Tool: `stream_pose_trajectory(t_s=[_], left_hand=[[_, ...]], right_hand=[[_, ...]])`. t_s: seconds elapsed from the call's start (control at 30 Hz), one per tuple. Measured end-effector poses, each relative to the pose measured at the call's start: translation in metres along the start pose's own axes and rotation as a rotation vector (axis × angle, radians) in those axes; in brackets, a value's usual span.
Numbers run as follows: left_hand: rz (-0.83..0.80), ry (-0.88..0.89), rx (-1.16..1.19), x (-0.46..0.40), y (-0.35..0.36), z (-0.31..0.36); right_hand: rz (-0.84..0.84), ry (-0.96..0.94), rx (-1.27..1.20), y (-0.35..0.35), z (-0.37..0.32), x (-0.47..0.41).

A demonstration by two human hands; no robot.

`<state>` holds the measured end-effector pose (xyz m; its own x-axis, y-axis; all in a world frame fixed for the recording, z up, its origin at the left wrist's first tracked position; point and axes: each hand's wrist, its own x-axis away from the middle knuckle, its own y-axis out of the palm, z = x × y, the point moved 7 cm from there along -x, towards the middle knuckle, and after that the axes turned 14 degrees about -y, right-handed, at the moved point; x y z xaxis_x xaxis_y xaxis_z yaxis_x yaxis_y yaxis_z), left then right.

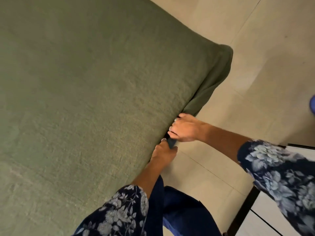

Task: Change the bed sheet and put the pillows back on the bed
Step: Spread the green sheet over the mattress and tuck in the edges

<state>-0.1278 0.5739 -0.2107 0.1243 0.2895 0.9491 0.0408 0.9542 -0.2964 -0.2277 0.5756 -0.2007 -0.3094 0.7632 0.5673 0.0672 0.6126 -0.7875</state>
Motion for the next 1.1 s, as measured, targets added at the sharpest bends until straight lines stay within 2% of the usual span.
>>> stream_pose_trajectory(t_s=[0.07, 0.13, 0.2, 0.23, 0.37, 0.5, 0.57, 0.6, 0.63, 0.7, 0.73, 0.77, 0.8, 0.83, 0.87, 0.9, 0.93, 0.97, 1.03, 1.1], left_hand=[[0.075, 0.074, -0.031, 0.011, -0.002, 0.004], [0.174, 0.221, -0.08, 0.018, -0.001, 0.011], [0.213, 0.348, -0.101, 0.024, 0.003, 0.022], [0.209, 0.376, -0.113, 0.022, 0.005, 0.029], [0.183, 0.327, -0.121, 0.01, 0.003, 0.054], [0.145, 0.253, -0.142, 0.004, -0.003, 0.068], [0.161, 0.245, -0.177, 0.008, -0.004, 0.071], [0.181, 0.247, -0.2, 0.012, -0.004, 0.074], [0.207, 0.251, -0.223, 0.016, -0.004, 0.076], [0.258, 0.258, -0.23, 0.023, -0.005, 0.081], [0.278, 0.255, -0.232, 0.026, -0.005, 0.082], [0.292, 0.249, -0.238, 0.028, -0.006, 0.084], [0.296, 0.24, -0.25, 0.03, -0.005, 0.085], [0.297, 0.233, -0.265, 0.03, -0.004, 0.085], [0.297, 0.224, -0.291, 0.031, -0.004, 0.085], [0.306, 0.219, -0.328, 0.032, -0.004, 0.086], [0.326, 0.22, -0.378, 0.033, -0.007, 0.088], [0.354, 0.225, -0.438, 0.034, -0.01, 0.089], [0.387, 0.223, -0.518, 0.034, -0.017, 0.09], [0.367, 0.198, -0.489, 0.031, -0.023, 0.09]], right_hand=[[0.081, -0.043, -0.029, 0.001, -0.004, 0.009], [0.268, -0.04, -0.021, -0.002, -0.007, 0.02], [0.472, 0.046, 0.032, -0.005, -0.004, 0.041], [0.522, 0.102, 0.073, -0.006, 0.001, 0.051], [0.468, 0.174, 0.122, -0.003, 0.023, 0.043], [0.399, 0.072, -0.028, -0.001, 0.041, 0.028], [0.485, 0.062, -0.109, -0.005, 0.044, 0.042], [0.592, 0.117, -0.161, -0.008, 0.045, 0.054], [0.74, 0.235, -0.265, -0.01, 0.049, 0.069], [1.005, 0.632, -0.614, 0.002, 0.055, 0.102], [1.041, 0.864, -0.856, 0.021, 0.054, 0.112], [0.994, 1.076, -1.147, 0.05, 0.05, 0.114], [0.877, 1.229, -1.481, 0.073, 0.037, 0.109], [0.756, 1.288, -1.807, 0.092, 0.02, 0.094], [0.698, 1.268, -2.108, 0.097, 0.005, 0.079], [0.728, 1.222, -2.343, 0.096, -0.003, 0.065], [0.842, 1.212, -2.492, 0.092, -0.005, 0.054], [0.965, 1.242, -2.544, 0.087, -0.002, 0.05], [1.149, 1.34, -2.418, 0.078, 0.017, 0.051], [1.286, 1.35, -2.323, 0.068, 0.039, 0.054]])
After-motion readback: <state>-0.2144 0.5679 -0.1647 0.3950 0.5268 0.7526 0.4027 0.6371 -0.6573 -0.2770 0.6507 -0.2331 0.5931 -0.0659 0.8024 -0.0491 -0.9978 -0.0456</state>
